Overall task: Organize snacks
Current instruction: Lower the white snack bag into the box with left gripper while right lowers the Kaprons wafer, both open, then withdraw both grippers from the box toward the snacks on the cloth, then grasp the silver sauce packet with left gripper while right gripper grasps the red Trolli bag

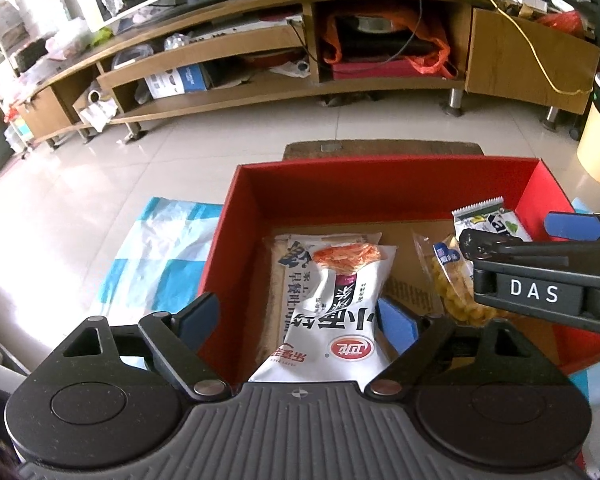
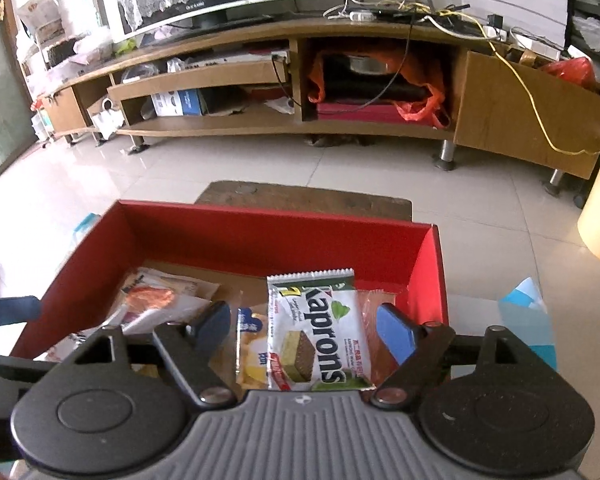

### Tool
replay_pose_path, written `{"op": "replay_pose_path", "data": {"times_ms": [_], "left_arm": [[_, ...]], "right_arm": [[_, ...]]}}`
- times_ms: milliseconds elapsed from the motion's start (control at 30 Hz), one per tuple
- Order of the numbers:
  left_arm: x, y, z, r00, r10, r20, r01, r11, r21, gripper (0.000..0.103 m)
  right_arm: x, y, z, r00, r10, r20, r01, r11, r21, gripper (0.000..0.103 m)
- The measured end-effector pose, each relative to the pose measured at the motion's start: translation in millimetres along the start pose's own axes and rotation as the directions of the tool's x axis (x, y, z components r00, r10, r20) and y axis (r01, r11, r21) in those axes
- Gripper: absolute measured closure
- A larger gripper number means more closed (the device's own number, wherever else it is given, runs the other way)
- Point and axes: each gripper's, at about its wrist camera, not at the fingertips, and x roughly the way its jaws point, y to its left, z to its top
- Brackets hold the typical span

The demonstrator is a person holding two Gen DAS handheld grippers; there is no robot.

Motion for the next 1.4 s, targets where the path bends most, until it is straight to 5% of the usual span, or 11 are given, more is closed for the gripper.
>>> {"op": "replay_pose_path", "data": {"times_ms": [633,1400], "left_arm": [[-32.5,15.4,-11.3,0.999,-0.044,0.009,0.045,0.998,-0.035,0.011],[-32.9,53.0,-74.4,0.984,-0.075,-0.158,0.062,0.994,-0.089,0.009]], "right_arm": [[-49.0,3.5,-4.8,1.000,-0.009,0.018,0.009,1.000,-0.018,0.026],[-104.5,17.4,-64.0,0.997,0.025,-0.071,-0.026,0.999,-0.024,0.026]]}}
